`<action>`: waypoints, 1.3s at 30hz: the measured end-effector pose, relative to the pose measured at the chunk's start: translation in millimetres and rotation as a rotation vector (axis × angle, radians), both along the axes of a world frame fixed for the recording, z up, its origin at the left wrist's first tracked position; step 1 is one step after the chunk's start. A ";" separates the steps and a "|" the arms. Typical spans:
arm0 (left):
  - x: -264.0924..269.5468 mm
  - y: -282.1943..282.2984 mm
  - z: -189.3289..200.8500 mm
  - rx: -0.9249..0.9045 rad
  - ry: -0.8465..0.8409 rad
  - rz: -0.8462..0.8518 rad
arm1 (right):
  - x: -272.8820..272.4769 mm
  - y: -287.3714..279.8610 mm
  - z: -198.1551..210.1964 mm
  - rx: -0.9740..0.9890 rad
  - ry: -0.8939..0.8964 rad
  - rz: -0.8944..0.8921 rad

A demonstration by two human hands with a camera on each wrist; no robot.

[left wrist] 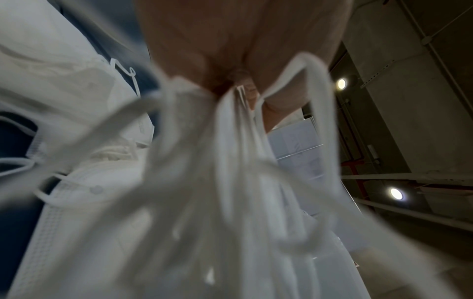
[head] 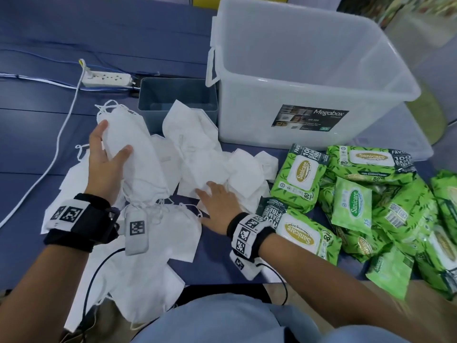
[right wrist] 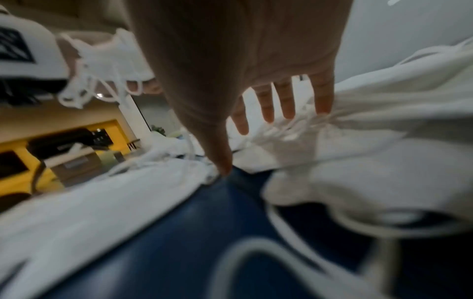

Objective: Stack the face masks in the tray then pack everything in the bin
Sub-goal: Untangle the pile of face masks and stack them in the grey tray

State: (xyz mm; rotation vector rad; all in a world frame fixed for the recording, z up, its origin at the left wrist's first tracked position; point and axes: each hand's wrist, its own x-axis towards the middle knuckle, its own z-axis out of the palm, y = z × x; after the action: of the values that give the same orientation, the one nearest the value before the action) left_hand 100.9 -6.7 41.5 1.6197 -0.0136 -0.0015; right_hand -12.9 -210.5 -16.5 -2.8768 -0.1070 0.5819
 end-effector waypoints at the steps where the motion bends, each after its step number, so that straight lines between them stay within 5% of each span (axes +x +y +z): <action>1: -0.3 -0.6 0.4 0.001 0.002 -0.002 | 1.6 -7.3 -3.6 -0.051 -0.007 0.013; 7: 3.3 9.4 -0.9 0.002 0.016 0.010 | 11.9 -28.2 -2.9 -0.054 0.031 0.043; 10: 6.2 10.8 1.8 -0.012 0.019 0.022 | 20.6 -39.0 16.0 0.195 0.065 -0.073; 12: 8.5 9.9 3.0 -0.018 0.018 0.025 | 26.3 -46.6 26.1 0.301 -0.081 -0.196; 15: 13.9 7.3 1.2 -0.021 0.032 0.010 | 30.3 -49.6 32.6 0.190 -0.231 -0.198; 19: 22.4 -2.9 -0.5 -0.038 0.035 -0.049 | 33.1 -44.7 27.5 0.095 -0.102 -0.178; 24: 23.8 -24.7 -0.1 -0.009 0.037 -0.170 | 46.9 -43.1 47.1 0.585 -0.202 -0.364; 29: 12.5 -59.6 6.0 -0.106 0.136 -0.352 | 74.9 -31.5 79.0 1.105 -0.056 -0.525; 34: 5.7 -81.4 6.4 -0.100 0.104 -0.404 | 92.8 -12.5 68.1 1.050 -0.194 -0.498; 39: -8.1 -77.2 -9.8 -0.071 0.030 -0.282 | 84.0 5.4 45.8 1.124 -0.284 -0.510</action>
State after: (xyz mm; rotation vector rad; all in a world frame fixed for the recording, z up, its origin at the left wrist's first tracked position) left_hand 92.8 -83.9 31.7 1.5354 -0.2166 -0.2396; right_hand 71.1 -205.2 29.3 -1.7513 0.1961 -0.0317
